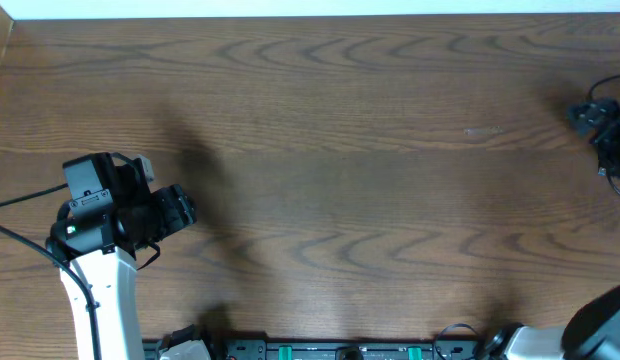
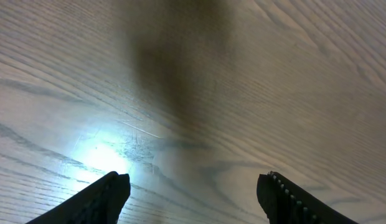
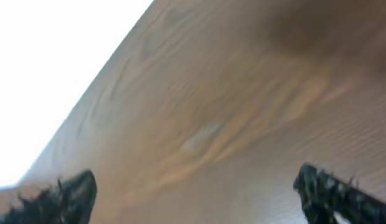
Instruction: Untangle cables
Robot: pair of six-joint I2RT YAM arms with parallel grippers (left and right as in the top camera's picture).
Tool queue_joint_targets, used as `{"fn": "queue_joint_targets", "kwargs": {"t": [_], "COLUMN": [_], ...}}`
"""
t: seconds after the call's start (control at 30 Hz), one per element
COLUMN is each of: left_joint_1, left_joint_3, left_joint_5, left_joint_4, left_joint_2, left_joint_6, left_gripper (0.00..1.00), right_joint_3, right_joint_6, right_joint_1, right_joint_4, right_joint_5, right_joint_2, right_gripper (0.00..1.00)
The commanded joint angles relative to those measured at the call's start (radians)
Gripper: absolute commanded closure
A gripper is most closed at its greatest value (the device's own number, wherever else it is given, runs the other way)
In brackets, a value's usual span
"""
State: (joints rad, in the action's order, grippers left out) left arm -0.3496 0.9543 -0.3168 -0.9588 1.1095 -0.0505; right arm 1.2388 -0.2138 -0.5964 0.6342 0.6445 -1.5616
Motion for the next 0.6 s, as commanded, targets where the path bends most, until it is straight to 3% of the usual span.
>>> {"fn": "queue_joint_targets", "kwargs": {"t": [0.0, 0.17, 0.57], "left_joint_1": [0.002, 0.002, 0.002], "left_joint_3": [0.005, 0.005, 0.005], "left_joint_5": [-0.012, -0.012, -0.017], "left_joint_4": [0.002, 0.002, 0.002], "left_joint_2": [0.001, 0.001, 0.000], "left_joint_6": [0.009, 0.009, 0.008], "left_gripper": [0.28, 0.28, 0.27], "right_joint_3": [0.084, 0.191, 0.214], "right_joint_6": [0.267, 0.414, 0.515], "right_joint_1": [0.073, 0.188, 0.225], "right_joint_4": [0.162, 0.418, 0.546], "right_joint_5": [0.028, 0.033, 0.102], "right_joint_2": [0.074, 0.193, 0.729], "right_gripper": [0.01, 0.08, 0.09]}}
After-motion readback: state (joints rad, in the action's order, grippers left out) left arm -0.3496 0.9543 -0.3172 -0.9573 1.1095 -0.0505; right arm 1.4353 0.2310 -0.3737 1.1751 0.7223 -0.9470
